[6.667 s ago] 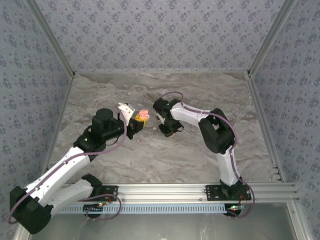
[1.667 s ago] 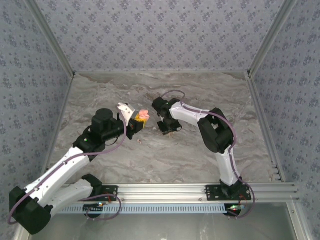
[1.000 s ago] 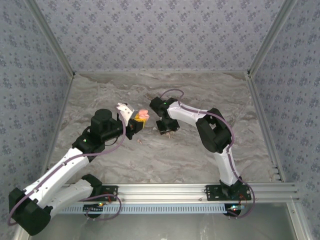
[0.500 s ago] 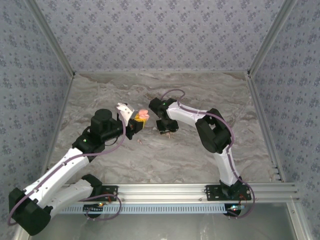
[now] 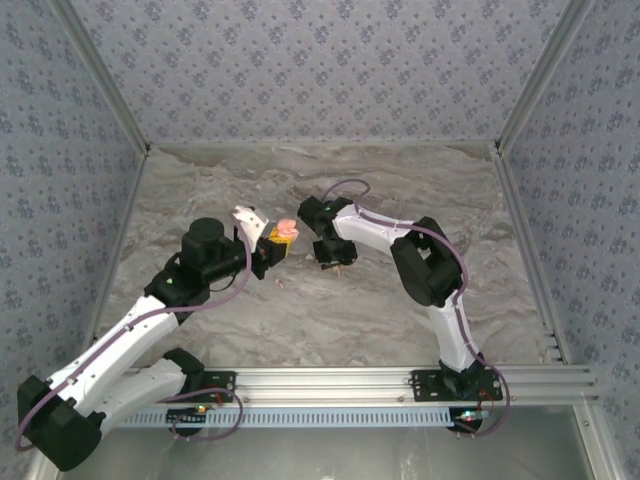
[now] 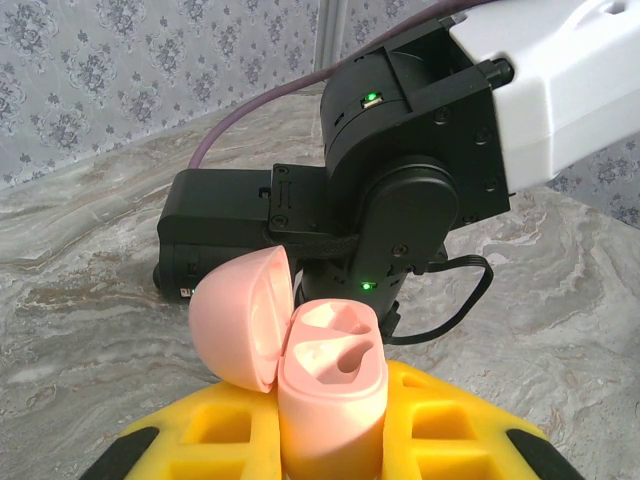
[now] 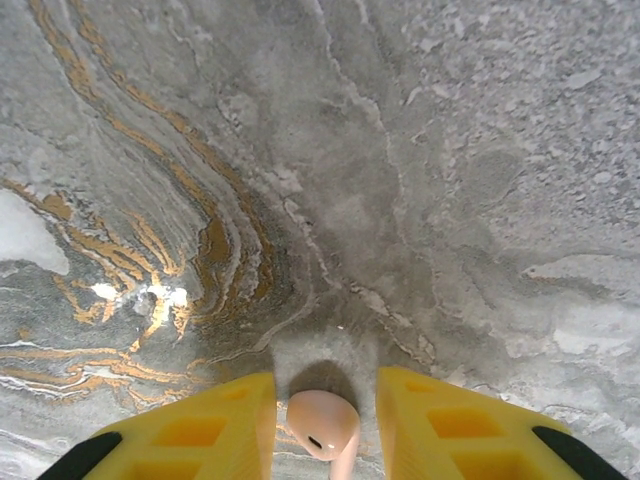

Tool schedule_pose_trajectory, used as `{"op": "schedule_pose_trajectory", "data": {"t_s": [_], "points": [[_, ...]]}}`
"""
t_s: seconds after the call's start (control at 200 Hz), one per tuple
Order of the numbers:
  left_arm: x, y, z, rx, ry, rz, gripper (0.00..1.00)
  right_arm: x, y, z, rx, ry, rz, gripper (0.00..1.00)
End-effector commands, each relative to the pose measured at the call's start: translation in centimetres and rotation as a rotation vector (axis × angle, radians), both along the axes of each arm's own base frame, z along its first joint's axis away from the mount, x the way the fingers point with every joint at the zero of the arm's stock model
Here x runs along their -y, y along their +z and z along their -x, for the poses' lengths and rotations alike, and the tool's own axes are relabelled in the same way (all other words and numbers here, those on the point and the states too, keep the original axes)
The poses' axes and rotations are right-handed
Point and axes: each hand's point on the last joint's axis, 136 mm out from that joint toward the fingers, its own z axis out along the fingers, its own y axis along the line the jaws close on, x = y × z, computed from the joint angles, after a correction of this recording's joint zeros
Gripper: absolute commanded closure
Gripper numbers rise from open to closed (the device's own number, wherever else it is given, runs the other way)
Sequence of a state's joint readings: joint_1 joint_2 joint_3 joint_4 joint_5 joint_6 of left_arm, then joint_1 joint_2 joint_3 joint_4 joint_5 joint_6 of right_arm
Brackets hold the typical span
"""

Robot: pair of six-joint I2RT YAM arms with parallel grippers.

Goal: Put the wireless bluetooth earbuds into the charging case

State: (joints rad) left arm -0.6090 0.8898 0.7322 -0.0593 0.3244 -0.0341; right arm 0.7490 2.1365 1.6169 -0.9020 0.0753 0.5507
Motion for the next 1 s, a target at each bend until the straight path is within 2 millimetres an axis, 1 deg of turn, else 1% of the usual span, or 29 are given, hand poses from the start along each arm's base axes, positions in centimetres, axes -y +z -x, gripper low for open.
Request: {"op": "schedule_pose_trajectory", "data": {"t_s": [0.0,0.185,0.5,0.61,0.75,0.89,0.999], "points": [[0.0,1.2,0.3,0.044,-0.010,0.017,0.83,0.3,0.7,0.9,-0.005,-0.011,0.014,0.66],[0.0,1.2,0.3,0.044,-0.011,0.018,0.83,0.3,0.3,1.1,-0.010,-0.013,0.019,0.67],[0.0,1.1,0.4,0.042,-0.011,0.019,0.83,0.8,-1.1,1.0,-0.022,-0.020,0.032,0.73],[0.0,1.1,0.5,0.041,-0.013,0.021,0.83,1.0,-1.4,0.9,-0.021,-0.013,0.039,0.74],[0.0,0.9,0.5,0.035,-0.012,0.020,0.83,0.9,-1.4,0.5,-0.004,0.012,0.032,0.74],[0.0,0.8,0.4,0.028,-0.011,0.023,0.83,0.1,-1.1,0.1,0.014,0.089,-0.001,0.74],[0.0,0.6,0.4,0.020,-0.009,0.024,0.83,-0.1,-0.6,-0.3,0.036,0.156,-0.005,0.75]]}}
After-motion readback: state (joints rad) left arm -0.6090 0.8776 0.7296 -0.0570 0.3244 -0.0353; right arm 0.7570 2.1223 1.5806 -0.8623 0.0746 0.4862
